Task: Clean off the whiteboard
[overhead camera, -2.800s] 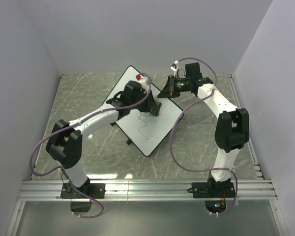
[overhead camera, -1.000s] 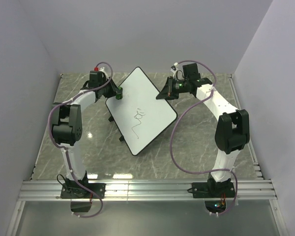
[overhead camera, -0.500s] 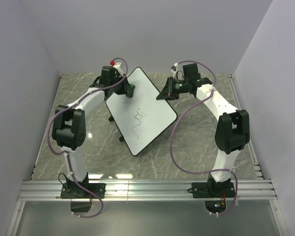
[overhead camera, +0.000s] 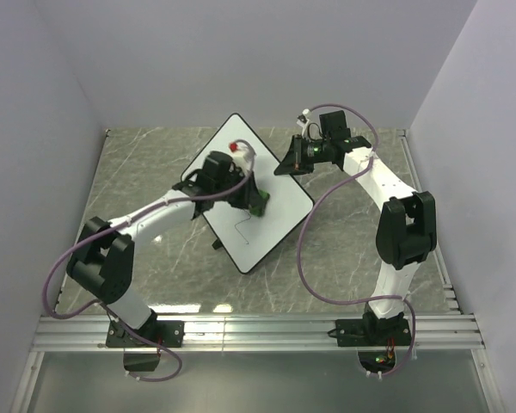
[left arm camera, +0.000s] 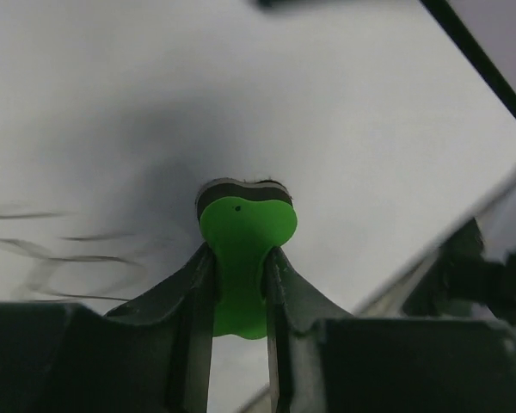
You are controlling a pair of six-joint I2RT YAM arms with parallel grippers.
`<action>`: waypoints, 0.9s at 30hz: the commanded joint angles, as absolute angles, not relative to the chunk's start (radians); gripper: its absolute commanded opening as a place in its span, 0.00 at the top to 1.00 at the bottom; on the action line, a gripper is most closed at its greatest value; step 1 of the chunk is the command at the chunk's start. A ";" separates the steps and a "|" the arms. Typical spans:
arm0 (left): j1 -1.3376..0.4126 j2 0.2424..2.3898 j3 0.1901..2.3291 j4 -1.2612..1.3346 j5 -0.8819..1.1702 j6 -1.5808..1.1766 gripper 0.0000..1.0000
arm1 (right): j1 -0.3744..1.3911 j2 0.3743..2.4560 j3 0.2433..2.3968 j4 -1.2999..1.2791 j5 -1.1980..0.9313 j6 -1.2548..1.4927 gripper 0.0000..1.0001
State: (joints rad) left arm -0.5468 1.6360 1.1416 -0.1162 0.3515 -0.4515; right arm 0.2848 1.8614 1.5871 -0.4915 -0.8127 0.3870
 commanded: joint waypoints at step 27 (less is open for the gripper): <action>-0.411 1.782 1.324 -0.315 -0.075 -0.471 1.00 | 0.368 1.807 1.552 -0.443 -0.904 0.403 1.00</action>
